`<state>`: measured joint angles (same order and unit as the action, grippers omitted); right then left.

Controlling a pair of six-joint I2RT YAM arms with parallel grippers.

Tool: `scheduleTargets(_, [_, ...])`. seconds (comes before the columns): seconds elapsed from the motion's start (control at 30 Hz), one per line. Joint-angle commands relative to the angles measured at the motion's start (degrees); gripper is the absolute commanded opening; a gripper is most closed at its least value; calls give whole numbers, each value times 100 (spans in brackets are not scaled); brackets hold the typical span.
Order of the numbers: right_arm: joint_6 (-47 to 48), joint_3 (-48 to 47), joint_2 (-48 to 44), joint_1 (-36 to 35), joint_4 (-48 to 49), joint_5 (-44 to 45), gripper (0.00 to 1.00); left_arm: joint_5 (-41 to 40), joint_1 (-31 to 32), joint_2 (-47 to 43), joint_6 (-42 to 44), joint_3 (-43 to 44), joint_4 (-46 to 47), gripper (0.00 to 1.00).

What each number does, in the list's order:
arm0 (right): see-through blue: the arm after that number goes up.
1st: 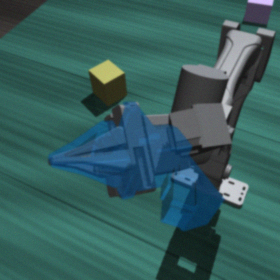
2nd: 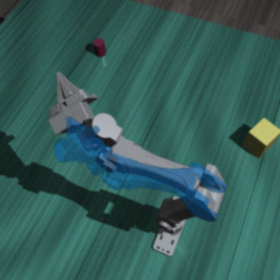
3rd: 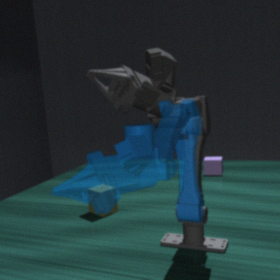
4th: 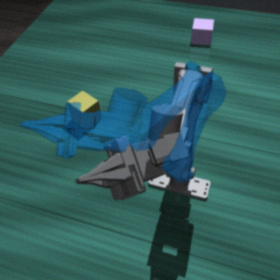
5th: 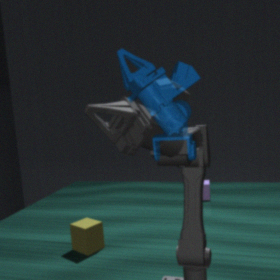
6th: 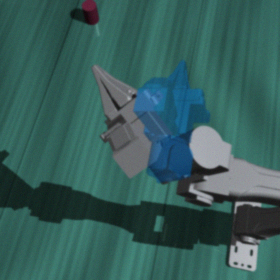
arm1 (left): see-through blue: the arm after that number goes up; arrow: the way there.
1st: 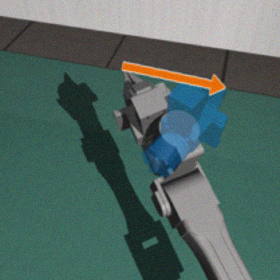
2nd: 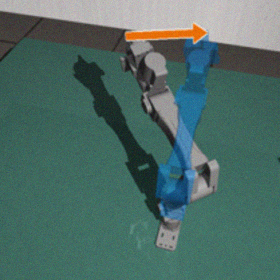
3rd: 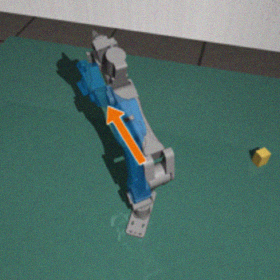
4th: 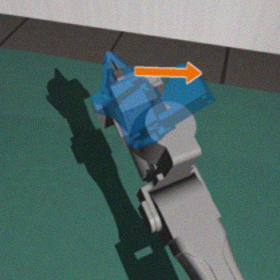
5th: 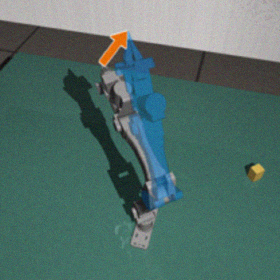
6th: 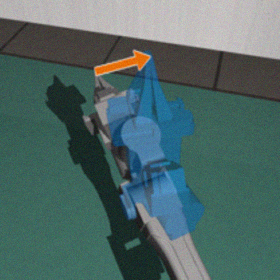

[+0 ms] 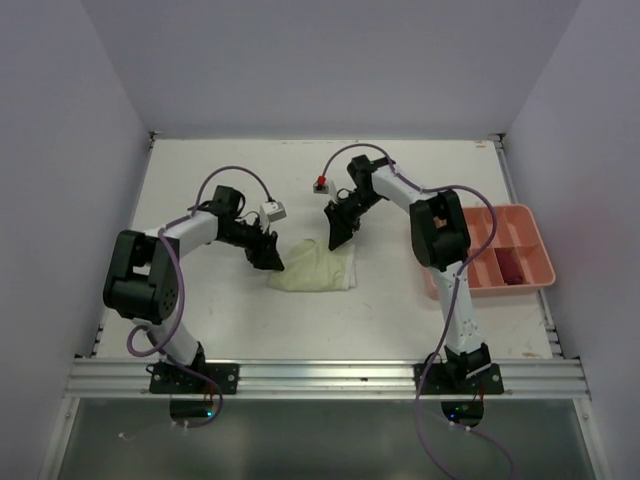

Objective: Roll the underwear
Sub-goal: Fold the underwear

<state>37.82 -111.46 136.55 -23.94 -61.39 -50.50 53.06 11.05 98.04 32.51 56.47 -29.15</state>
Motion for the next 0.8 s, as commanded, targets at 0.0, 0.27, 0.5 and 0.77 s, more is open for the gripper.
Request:
scheduleTargets(0.0, [-328,-262,161,13,-330,-179,45,100,82,171,-315,154,181,56])
scheduleTargets(0.27, [-565,-438,548,13,-646,-13,49,117,91,251,-272,225,102,21])
scheduleTargets(0.5, [-592,-429,680,13,-884,23,54,-50,-67,-311,-96,-153,111,7])
scheduleTargets(0.77, [-530,-245,610,21,-858,163,56,-313,-313,-452,-131,-399,269,1])
